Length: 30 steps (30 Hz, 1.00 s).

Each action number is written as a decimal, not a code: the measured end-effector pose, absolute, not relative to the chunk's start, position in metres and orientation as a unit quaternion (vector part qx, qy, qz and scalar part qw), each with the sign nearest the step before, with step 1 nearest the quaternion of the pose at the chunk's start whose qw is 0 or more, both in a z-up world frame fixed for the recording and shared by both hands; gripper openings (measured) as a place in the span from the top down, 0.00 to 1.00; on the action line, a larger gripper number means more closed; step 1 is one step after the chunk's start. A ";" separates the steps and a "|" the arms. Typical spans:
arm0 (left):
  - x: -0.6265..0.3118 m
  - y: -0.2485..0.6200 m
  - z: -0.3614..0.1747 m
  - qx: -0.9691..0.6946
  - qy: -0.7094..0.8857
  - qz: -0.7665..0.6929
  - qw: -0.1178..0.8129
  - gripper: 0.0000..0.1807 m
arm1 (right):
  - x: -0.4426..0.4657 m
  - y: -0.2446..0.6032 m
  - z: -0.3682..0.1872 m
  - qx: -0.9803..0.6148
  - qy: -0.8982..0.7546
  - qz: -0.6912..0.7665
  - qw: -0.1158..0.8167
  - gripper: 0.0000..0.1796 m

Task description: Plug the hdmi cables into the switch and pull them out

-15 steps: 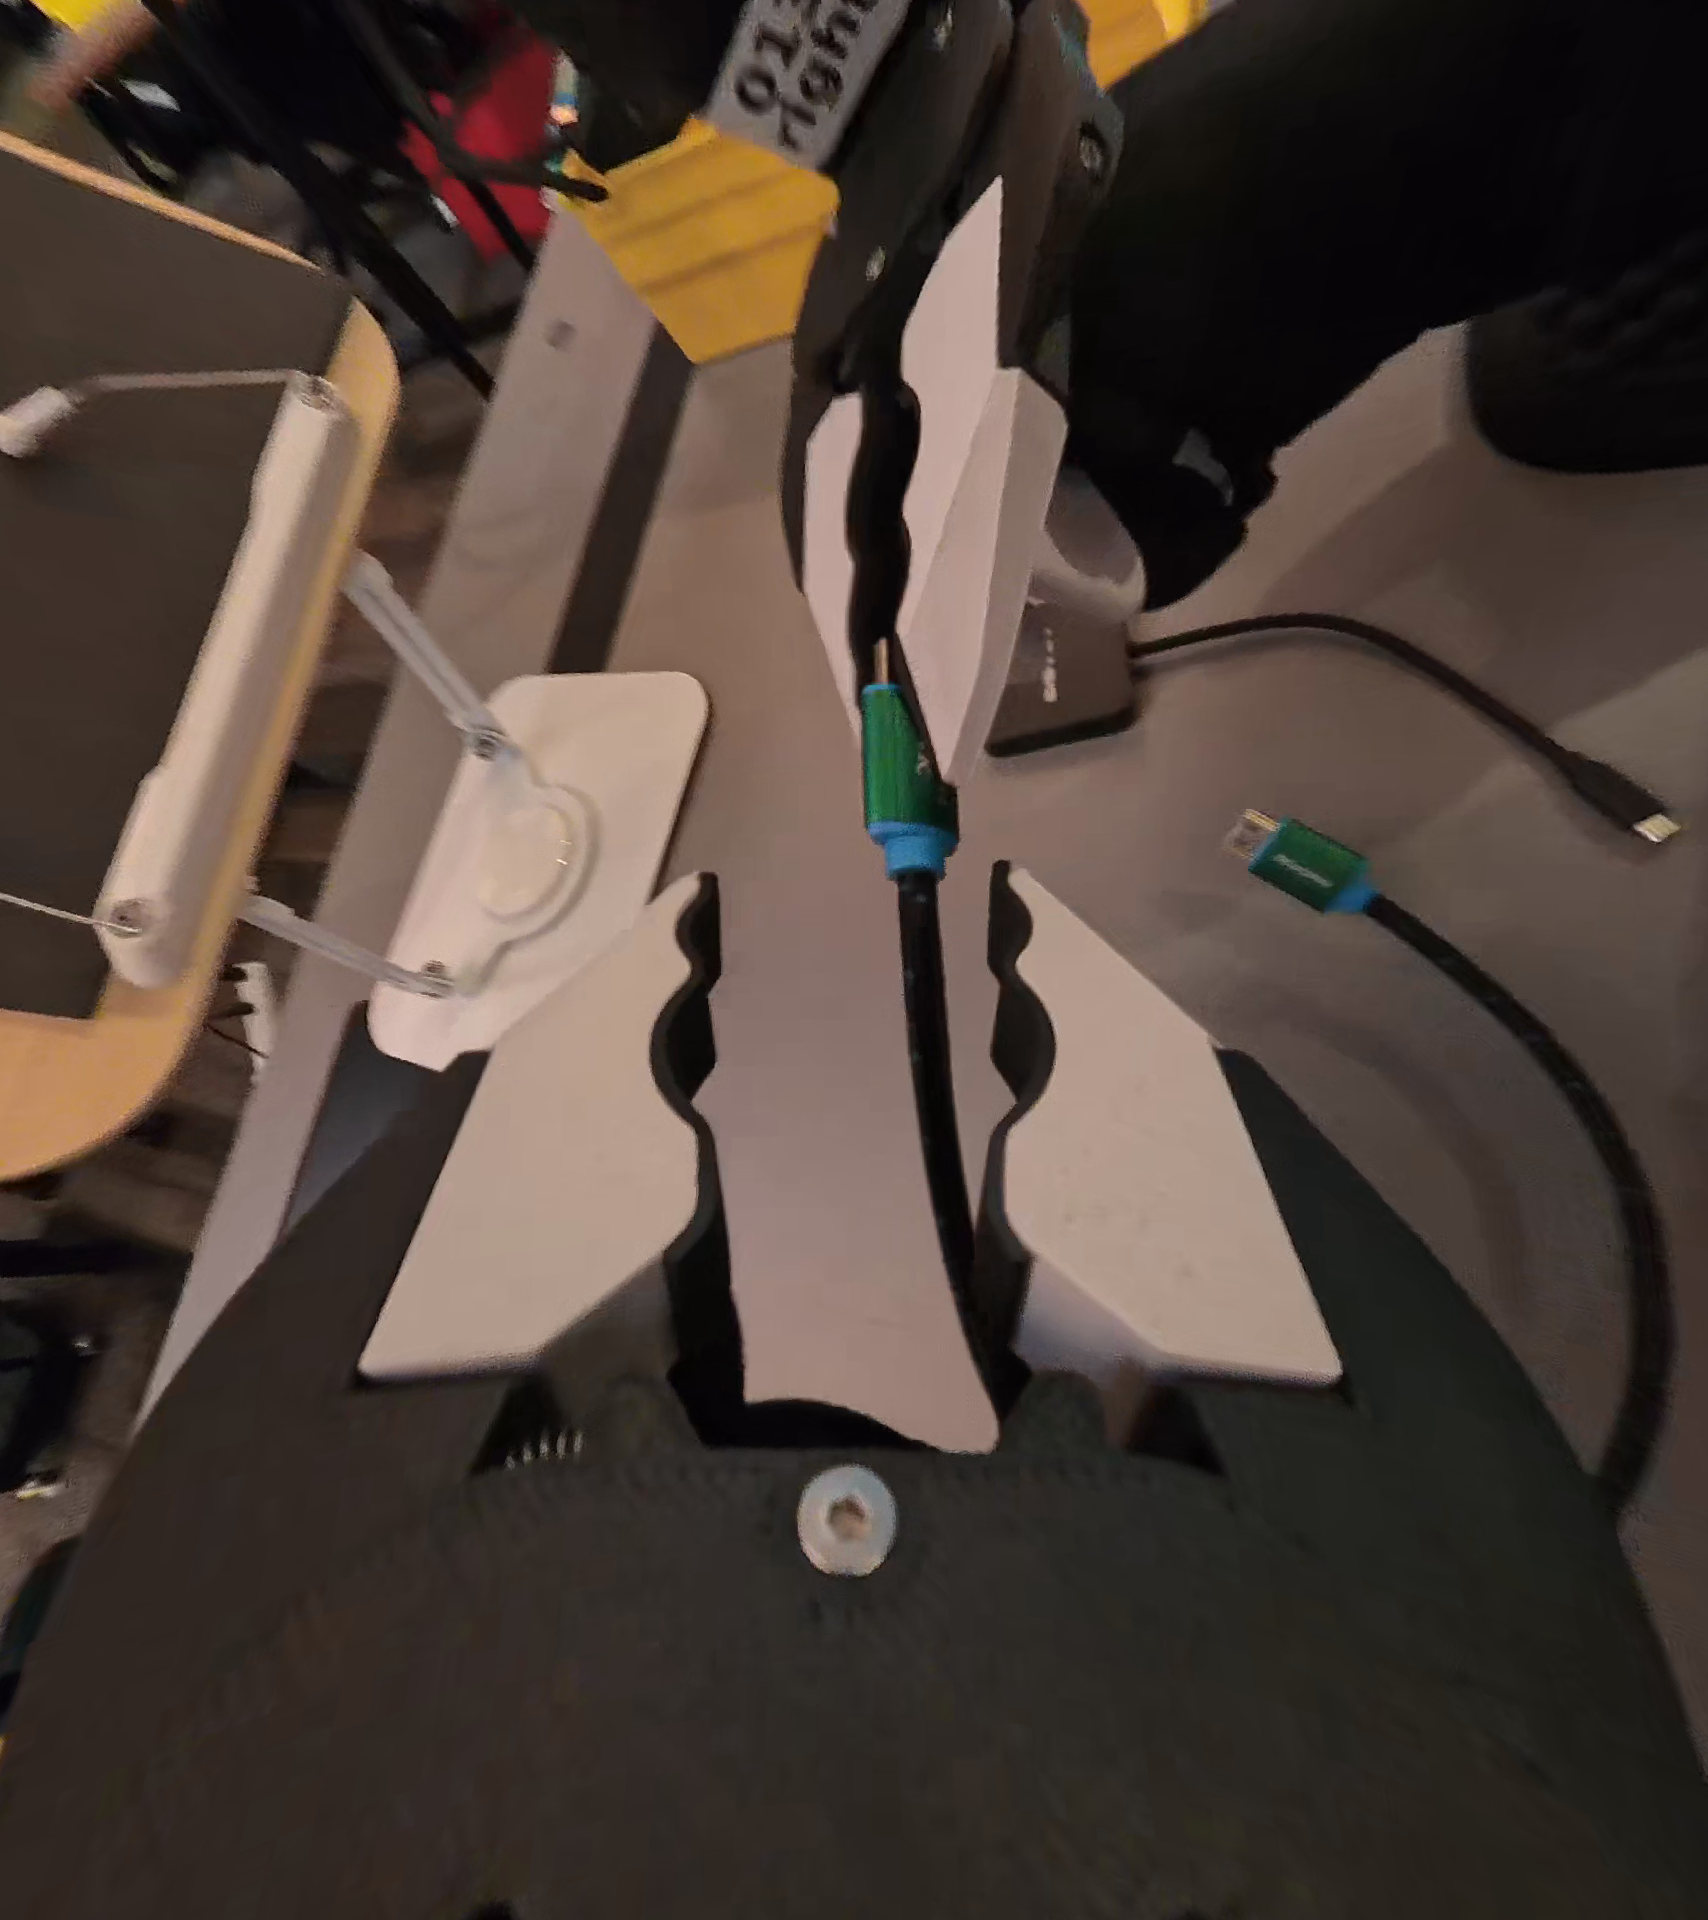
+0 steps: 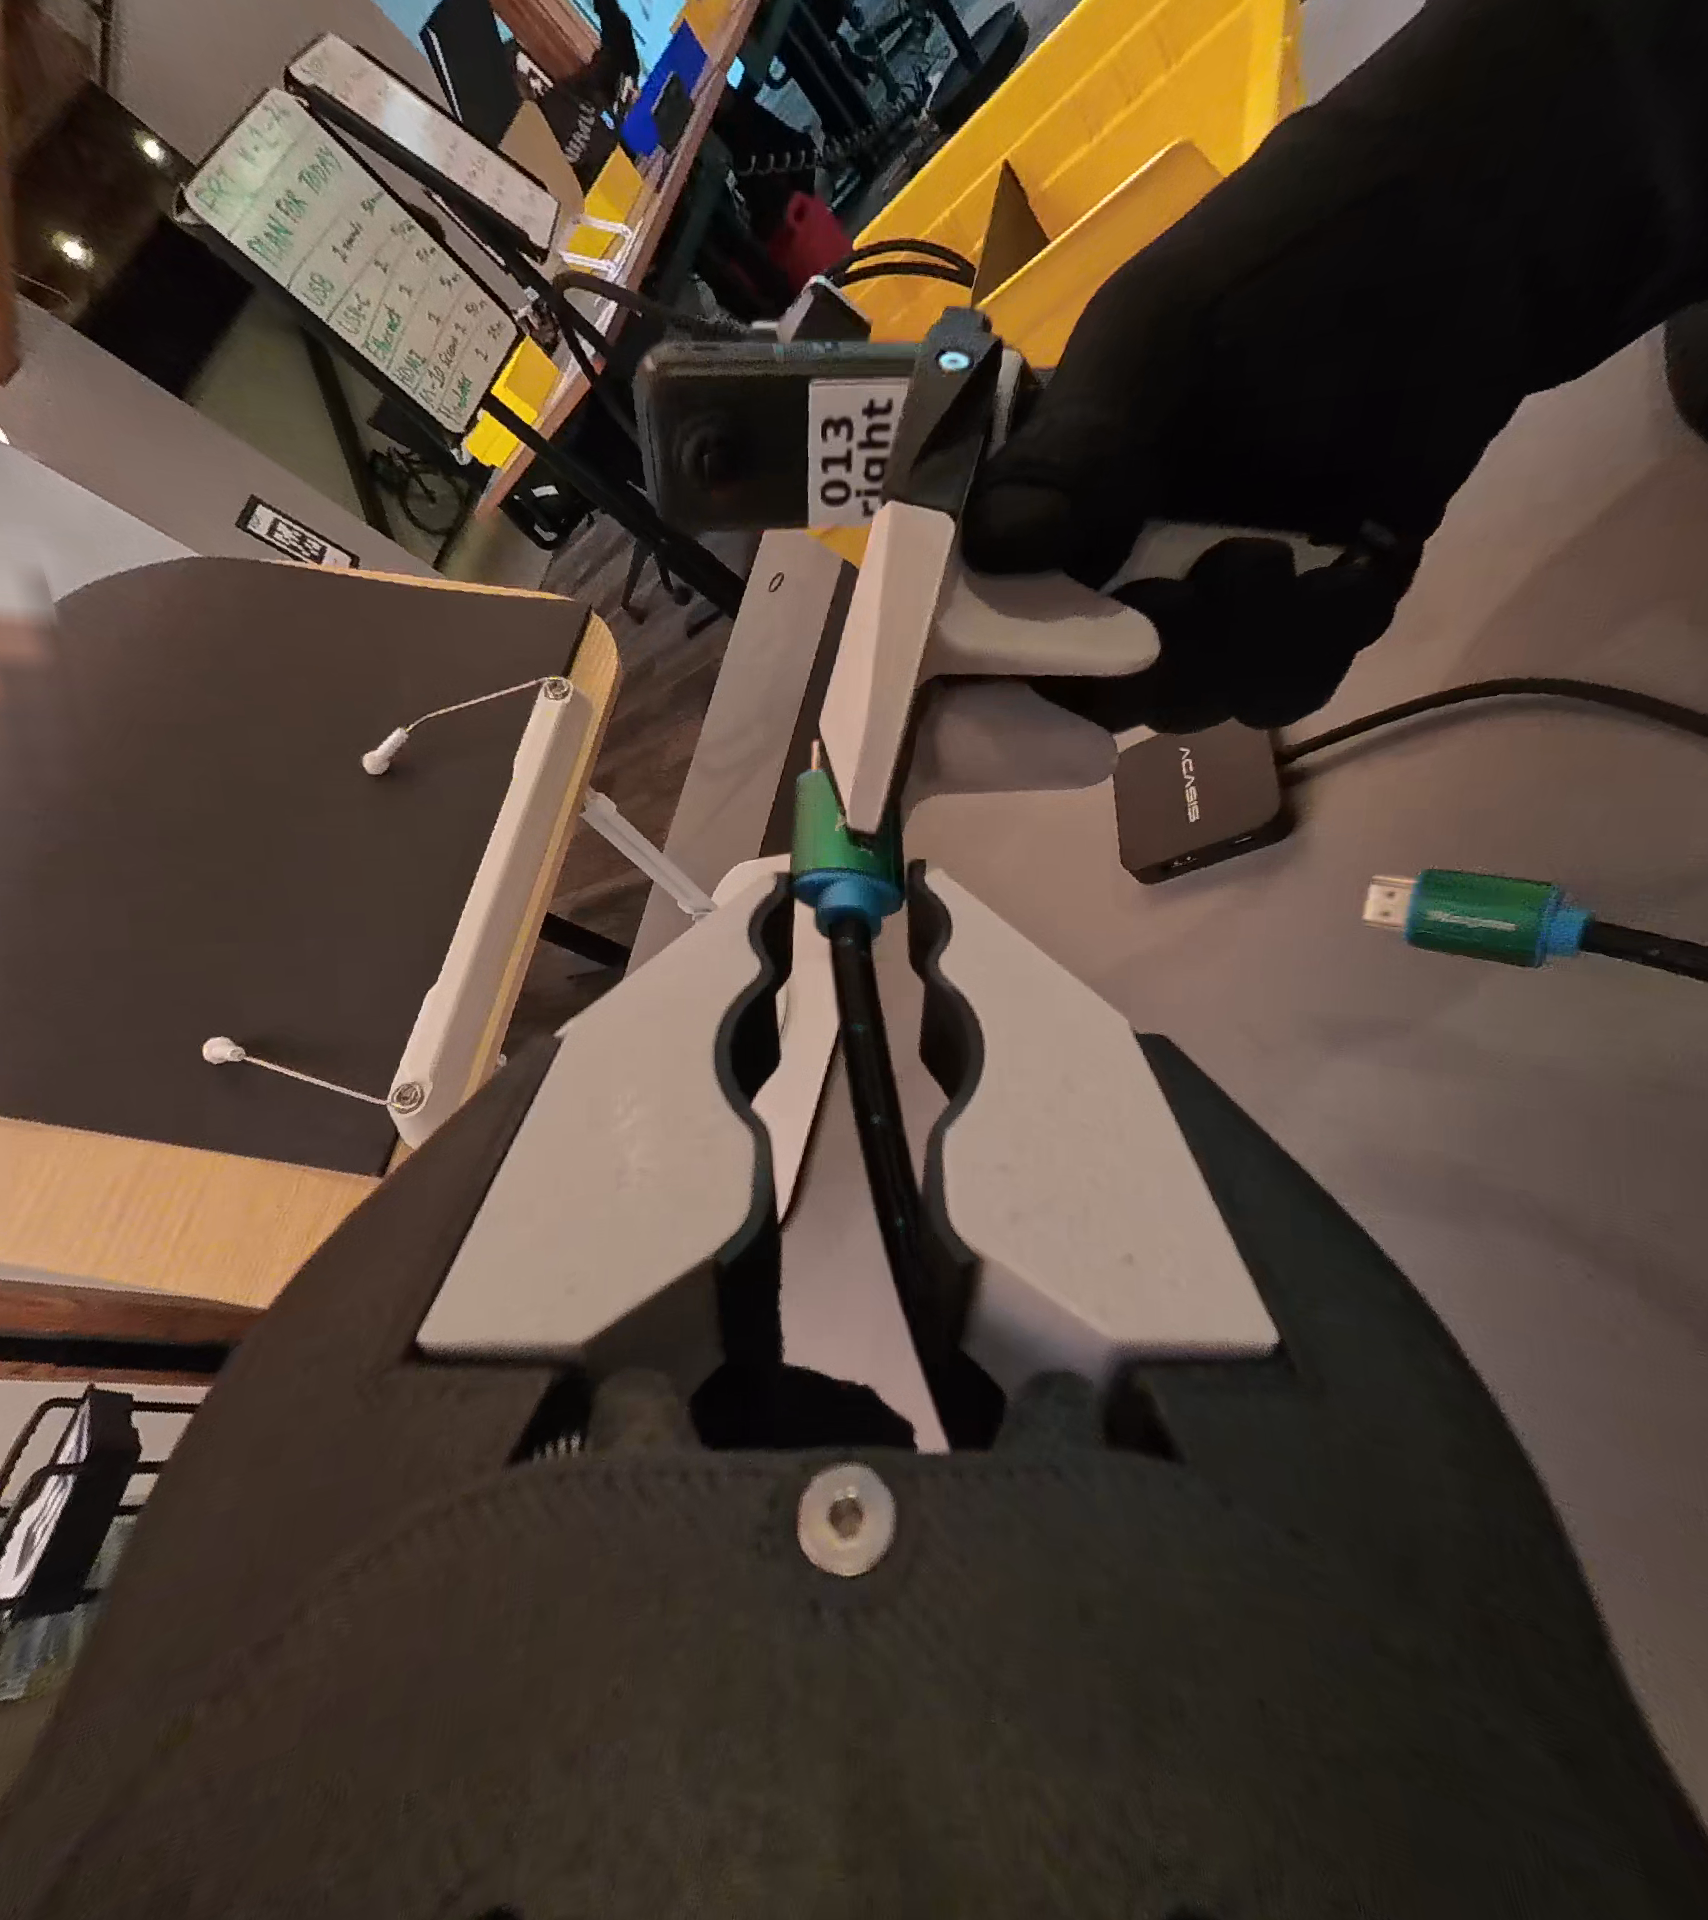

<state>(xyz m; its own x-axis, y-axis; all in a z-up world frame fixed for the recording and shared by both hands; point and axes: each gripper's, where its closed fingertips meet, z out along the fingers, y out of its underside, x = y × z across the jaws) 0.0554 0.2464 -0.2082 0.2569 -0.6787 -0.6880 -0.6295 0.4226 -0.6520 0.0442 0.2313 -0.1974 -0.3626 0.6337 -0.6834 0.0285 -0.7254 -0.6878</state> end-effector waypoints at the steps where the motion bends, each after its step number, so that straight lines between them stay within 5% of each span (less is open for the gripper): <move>1: 0.056 0.246 -0.208 -0.537 0.608 -0.023 0.585 0.90 | 0.045 0.231 -0.198 -0.526 -0.311 0.768 0.194 0.95; 8: 0.054 0.247 -0.209 -0.560 0.592 -0.033 0.578 0.90 | 0.044 0.233 -0.198 -0.524 -0.312 0.765 0.205 0.95; 11: 0.051 0.249 -0.209 -0.601 0.561 -0.093 0.561 0.90 | 0.048 0.243 -0.201 -0.553 -0.351 0.701 0.282 0.83; 17: 0.044 0.253 -0.213 -0.679 0.494 -0.239 0.487 0.90 | 0.063 0.262 -0.202 -0.531 -0.576 0.262 0.564 0.82; 21: 0.048 0.253 -0.213 -0.701 0.459 -0.306 0.452 0.90 | 0.054 0.265 -0.206 -0.411 -0.679 -0.043 0.606 0.86; 30: 0.054 0.245 -0.214 -0.712 0.431 -0.368 0.415 0.90 | 0.041 0.264 -0.207 -0.358 -0.685 -0.136 0.619 0.94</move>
<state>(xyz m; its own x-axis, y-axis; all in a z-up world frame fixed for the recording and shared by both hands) 0.0542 0.2453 -0.2136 0.3577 -0.9190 0.1659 -0.3072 -0.2836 -0.9084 0.0406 0.2639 -0.2074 0.0234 0.3232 0.9460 0.6590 0.7066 -0.2578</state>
